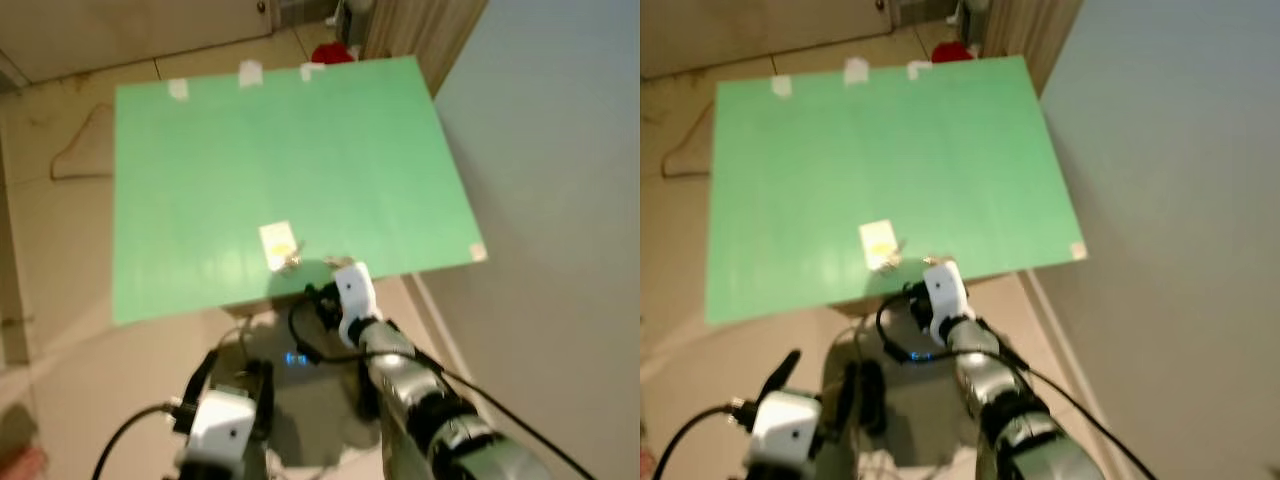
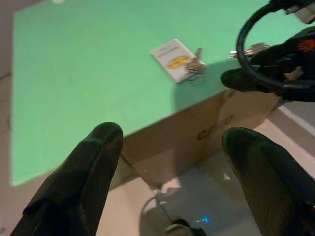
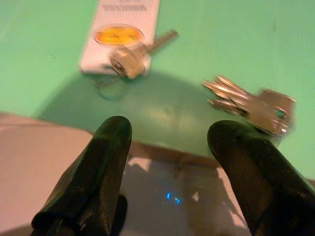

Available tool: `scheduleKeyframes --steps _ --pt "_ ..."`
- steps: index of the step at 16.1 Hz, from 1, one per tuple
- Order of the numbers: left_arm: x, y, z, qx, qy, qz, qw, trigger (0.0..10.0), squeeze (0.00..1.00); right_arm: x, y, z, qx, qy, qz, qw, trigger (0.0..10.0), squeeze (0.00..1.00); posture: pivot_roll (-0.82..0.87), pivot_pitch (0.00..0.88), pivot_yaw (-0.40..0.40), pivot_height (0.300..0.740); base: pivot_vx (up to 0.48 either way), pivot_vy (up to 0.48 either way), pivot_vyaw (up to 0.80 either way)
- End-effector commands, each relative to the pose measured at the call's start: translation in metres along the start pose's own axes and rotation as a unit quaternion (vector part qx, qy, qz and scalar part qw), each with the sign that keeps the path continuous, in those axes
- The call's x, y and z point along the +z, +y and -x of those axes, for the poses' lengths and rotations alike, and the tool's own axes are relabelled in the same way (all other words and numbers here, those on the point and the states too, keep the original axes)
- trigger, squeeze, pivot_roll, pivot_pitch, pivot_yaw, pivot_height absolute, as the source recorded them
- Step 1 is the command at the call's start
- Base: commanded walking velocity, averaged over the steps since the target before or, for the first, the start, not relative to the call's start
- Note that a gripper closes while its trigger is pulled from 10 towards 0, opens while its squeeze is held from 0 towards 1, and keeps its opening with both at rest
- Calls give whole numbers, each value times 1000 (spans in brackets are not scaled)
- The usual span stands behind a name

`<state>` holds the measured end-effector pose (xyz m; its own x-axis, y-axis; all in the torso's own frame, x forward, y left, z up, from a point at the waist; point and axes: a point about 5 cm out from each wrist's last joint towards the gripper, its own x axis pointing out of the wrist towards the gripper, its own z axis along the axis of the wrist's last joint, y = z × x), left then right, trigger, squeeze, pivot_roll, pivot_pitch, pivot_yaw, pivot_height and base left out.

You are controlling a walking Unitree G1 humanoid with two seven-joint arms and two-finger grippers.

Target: Hang keys on a hook

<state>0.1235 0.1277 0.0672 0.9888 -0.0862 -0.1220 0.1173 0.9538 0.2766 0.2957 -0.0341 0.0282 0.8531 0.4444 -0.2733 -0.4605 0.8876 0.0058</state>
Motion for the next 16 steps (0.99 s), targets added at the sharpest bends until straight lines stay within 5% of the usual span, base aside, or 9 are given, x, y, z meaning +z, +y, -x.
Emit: scheduleKeyframes --steps 1,16 --pt "-4 -8 4 -11 16 10 1000 10000 0 12 41 -9 41 -11 -35 998 10000 0 86 429 -63 740 285 386 0" --pt "-3 -10 -2 -12 15 -4 1000 10000 0 24 30 -13 10 -33 -47 998 10000 0 75 434 -64 740 0 0 0"
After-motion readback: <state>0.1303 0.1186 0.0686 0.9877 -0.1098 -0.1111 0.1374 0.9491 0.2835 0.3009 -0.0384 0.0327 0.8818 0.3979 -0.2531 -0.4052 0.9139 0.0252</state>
